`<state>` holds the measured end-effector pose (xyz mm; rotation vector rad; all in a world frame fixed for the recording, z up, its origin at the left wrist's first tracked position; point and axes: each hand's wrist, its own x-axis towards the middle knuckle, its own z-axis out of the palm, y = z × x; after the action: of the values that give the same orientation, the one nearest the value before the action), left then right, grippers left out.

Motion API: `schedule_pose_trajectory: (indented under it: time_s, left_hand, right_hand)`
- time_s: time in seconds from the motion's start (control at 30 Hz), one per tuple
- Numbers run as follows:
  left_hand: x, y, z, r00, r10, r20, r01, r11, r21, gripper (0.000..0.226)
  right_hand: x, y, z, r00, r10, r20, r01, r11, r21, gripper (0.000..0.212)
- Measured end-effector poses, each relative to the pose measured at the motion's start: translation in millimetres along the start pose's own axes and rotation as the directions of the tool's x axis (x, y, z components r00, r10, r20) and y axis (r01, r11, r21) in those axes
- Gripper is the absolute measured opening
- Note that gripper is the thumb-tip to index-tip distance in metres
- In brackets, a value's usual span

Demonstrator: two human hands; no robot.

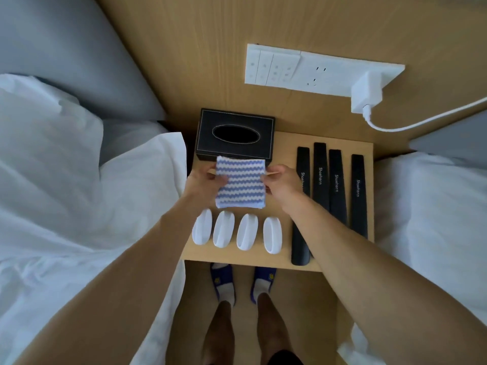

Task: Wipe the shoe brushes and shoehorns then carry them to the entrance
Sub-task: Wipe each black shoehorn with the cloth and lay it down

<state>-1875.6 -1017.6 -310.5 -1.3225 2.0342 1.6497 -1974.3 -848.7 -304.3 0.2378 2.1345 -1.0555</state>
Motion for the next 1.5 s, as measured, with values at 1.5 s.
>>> schedule_pose_trajectory:
  time_s: [1.5]
  left_hand:
    - [-35,-54,-10,0.984,-0.054,-0.170,0.151,0.755,0.639,0.047]
  right_hand:
    - [-51,83,-4,0.990,0.002,-0.139,-0.079,0.833,-0.548,0.043]
